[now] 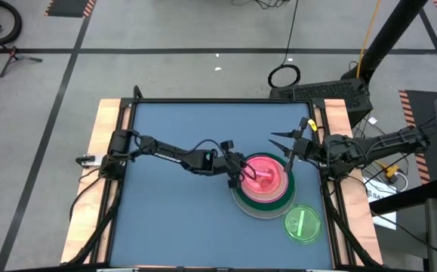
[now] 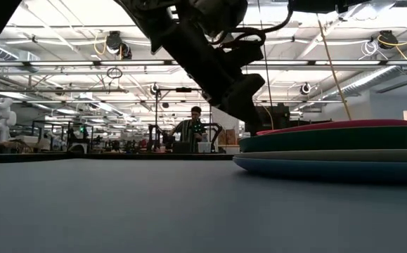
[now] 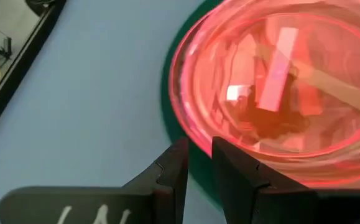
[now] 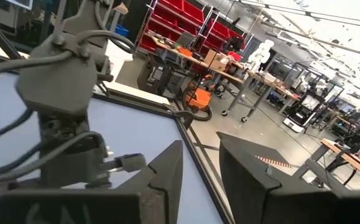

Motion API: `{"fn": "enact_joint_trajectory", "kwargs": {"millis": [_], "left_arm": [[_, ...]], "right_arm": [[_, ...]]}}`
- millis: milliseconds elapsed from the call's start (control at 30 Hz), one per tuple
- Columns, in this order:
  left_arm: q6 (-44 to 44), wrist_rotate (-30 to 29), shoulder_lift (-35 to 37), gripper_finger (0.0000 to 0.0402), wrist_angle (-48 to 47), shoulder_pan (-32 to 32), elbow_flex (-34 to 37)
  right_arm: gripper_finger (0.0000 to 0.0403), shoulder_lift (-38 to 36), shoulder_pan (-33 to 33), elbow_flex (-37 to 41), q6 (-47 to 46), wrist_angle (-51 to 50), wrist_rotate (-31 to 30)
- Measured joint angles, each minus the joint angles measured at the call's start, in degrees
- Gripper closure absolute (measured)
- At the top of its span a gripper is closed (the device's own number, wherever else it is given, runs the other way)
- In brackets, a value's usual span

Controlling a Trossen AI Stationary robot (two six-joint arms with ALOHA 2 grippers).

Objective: Stack plastic plates
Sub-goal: Stack the light pink plate on top of the light green plate

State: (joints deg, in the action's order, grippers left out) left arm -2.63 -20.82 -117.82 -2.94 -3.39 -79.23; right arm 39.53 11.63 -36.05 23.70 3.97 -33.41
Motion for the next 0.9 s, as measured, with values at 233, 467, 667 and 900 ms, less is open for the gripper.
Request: {"fn": "enact_joint_trajectory", "kwargs": {"millis": [233,467,667,900], "left_arm": [[0.2,2.8,0.0,0.032,0.0,0.0,0.0],[0.2,1.5,0.0,0.032,-0.2,0.8,0.0],[1.8,1.3,0.0,0.032,-0.9,1.7,0.0],[3.1,1.3,0.0,0.032,-1.2,1.6,0.0]], "right_arm": [[0.0305,0.0,-0.1,0.0,0.0,-0.1,0.0],[0.0305,0.0,-0.1,0.0,0.0,-0.4,0.0],[0.0305,0.0,-0.1,0.0,0.5,-0.5,0.0],[0.0305,0.0,-0.1,0.0,0.6,-0.6,0.0]]}}
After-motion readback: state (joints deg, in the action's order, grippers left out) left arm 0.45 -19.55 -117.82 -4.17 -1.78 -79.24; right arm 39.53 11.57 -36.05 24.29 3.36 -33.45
